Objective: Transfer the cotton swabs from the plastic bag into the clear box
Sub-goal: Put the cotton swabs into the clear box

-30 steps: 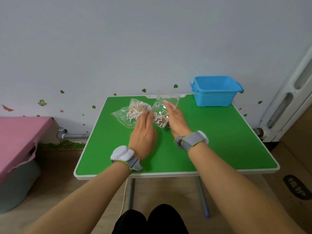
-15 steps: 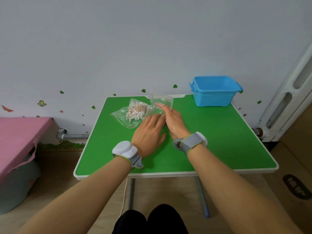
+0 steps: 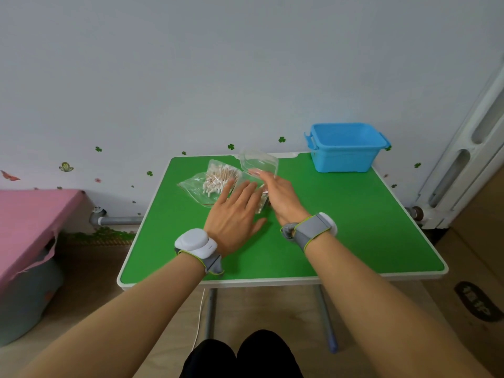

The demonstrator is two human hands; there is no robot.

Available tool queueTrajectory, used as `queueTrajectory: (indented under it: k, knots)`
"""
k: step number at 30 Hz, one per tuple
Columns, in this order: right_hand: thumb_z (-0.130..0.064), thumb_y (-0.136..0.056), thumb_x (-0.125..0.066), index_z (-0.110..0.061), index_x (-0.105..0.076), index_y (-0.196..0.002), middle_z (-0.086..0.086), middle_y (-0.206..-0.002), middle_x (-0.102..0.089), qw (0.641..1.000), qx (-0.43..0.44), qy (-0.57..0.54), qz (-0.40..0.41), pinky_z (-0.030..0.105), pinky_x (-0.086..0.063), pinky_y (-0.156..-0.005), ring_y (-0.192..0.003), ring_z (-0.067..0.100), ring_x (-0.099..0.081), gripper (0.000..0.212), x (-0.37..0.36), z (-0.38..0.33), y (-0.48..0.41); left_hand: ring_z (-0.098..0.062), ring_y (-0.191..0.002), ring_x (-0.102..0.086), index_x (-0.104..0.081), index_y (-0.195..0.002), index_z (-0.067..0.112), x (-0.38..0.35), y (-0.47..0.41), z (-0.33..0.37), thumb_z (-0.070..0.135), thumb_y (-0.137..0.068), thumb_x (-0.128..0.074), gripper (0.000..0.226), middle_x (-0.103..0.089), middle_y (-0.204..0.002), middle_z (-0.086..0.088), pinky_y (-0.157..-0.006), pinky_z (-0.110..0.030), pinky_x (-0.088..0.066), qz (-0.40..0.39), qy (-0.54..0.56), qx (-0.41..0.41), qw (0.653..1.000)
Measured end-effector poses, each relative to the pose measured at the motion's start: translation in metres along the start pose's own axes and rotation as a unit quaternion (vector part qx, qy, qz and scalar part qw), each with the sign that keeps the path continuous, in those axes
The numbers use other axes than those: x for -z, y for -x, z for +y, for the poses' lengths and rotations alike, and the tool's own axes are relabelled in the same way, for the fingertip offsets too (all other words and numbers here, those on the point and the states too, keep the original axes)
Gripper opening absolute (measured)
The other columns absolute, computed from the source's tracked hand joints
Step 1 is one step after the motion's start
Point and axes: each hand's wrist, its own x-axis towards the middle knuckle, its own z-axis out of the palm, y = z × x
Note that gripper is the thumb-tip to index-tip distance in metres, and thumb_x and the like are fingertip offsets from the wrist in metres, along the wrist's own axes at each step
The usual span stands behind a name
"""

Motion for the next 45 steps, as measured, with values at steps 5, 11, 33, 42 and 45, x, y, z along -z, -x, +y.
queueTrajectory:
  k: [5,11,33,42,45]
  knots:
    - [-0.032,-0.090,-0.056,-0.031,-0.075,-0.096,-0.022,-0.097,-0.069,1.000,0.013,0.016,-0.007,0.012,-0.046,-0.075,-0.083,-0.006,-0.059,0.020,-0.002,-0.001,0.002,-0.025,-0.096,-0.064,-0.065,-0.095,0.009,0.003,-0.003,0.001,0.048,-0.084,-0.056,0.041,-0.065,-0.094,-0.005,-0.112,-0.046,-0.033,-0.012,-0.031,0.008,0.999]
    - [-0.029,-0.092,-0.053,-0.025,-0.074,-0.104,-0.009,-0.112,-0.069,0.999,0.011,0.015,-0.026,0.014,-0.046,-0.079,-0.100,0.000,-0.062,0.025,-0.006,-0.002,0.004,-0.025,-0.106,-0.060,-0.061,-0.112,0.008,-0.001,-0.007,0.000,0.046,-0.085,-0.054,0.046,-0.065,-0.107,-0.007,-0.114,-0.042,-0.031,0.007,-0.028,-0.026,0.999]
    - [-0.026,-0.094,-0.052,-0.022,-0.073,-0.108,-0.011,-0.110,-0.069,0.996,0.039,0.063,-0.040,0.003,-0.044,-0.077,-0.104,0.001,-0.061,0.026,-0.013,-0.007,0.007,-0.028,-0.099,-0.054,-0.062,-0.105,0.008,0.004,-0.015,0.002,0.034,-0.091,-0.037,0.039,-0.063,-0.102,-0.010,-0.101,-0.038,-0.033,-0.096,-0.049,0.033,0.994]
    - [-0.024,-0.096,-0.049,-0.016,-0.070,-0.115,-0.002,-0.109,-0.068,0.995,0.031,0.077,-0.061,0.012,-0.047,-0.085,-0.097,0.003,-0.061,0.030,-0.012,-0.011,0.011,-0.024,-0.111,-0.049,-0.057,-0.119,0.014,0.007,-0.024,-0.007,0.040,-0.088,-0.046,0.041,-0.060,-0.117,-0.002,-0.101,-0.035,-0.033,-0.133,-0.007,-0.003,0.991]
    - [-0.022,-0.097,-0.049,-0.013,-0.070,-0.115,0.002,-0.113,-0.069,0.994,0.038,0.079,-0.065,0.019,-0.048,-0.091,-0.101,0.007,-0.061,0.029,-0.014,-0.013,0.012,-0.025,-0.118,-0.045,-0.052,-0.127,0.013,0.005,-0.022,-0.006,0.041,-0.087,-0.050,0.048,-0.055,-0.124,-0.006,-0.103,-0.035,-0.030,-0.132,0.012,0.011,0.991]
